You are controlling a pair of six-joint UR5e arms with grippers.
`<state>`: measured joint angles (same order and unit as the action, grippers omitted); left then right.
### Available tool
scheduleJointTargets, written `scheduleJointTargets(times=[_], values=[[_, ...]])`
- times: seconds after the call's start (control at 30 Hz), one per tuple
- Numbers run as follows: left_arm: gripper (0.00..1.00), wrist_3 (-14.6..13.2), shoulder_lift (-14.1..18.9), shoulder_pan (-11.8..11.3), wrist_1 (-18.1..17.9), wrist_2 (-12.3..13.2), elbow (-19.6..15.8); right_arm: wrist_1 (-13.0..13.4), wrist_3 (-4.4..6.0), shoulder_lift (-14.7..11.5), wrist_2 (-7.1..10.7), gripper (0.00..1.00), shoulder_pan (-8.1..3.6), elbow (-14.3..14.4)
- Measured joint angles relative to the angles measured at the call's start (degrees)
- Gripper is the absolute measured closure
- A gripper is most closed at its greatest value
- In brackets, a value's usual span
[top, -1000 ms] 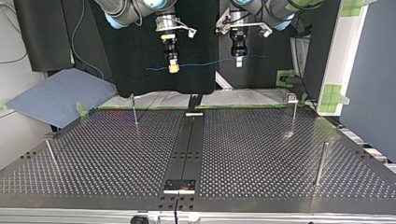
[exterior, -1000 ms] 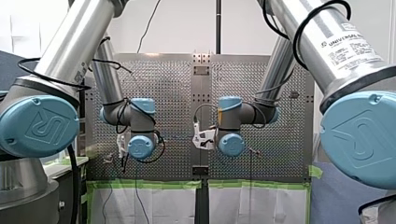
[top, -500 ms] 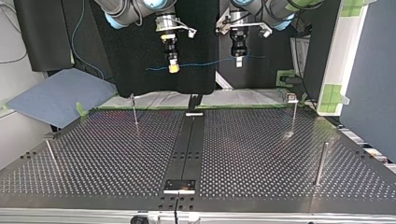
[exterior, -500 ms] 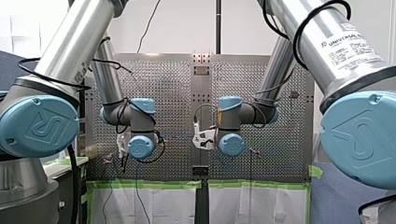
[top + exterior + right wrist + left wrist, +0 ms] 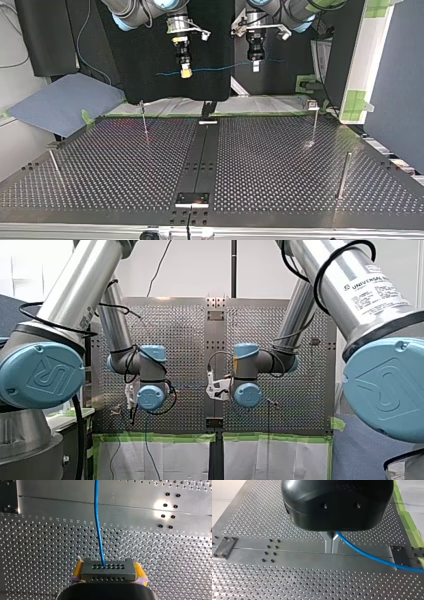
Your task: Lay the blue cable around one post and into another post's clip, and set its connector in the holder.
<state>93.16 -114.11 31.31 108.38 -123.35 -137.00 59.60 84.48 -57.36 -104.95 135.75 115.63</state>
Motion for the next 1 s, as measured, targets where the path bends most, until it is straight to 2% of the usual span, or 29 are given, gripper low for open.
scheduleJointTargets(times=[0.8, 1.0], values=[[1.00, 0.0, 0.0, 0.1, 0.0, 0.1, 0.1, 0.0, -0.01, 0.0, 0.03, 1.00, 0.00, 0.0], [1.00, -0.1, -2.0, 0.3, -1.5, 0.7, 0.2, 0.0, -0.08, 0.0, 0.01, 1.00, 0.00, 0.0]])
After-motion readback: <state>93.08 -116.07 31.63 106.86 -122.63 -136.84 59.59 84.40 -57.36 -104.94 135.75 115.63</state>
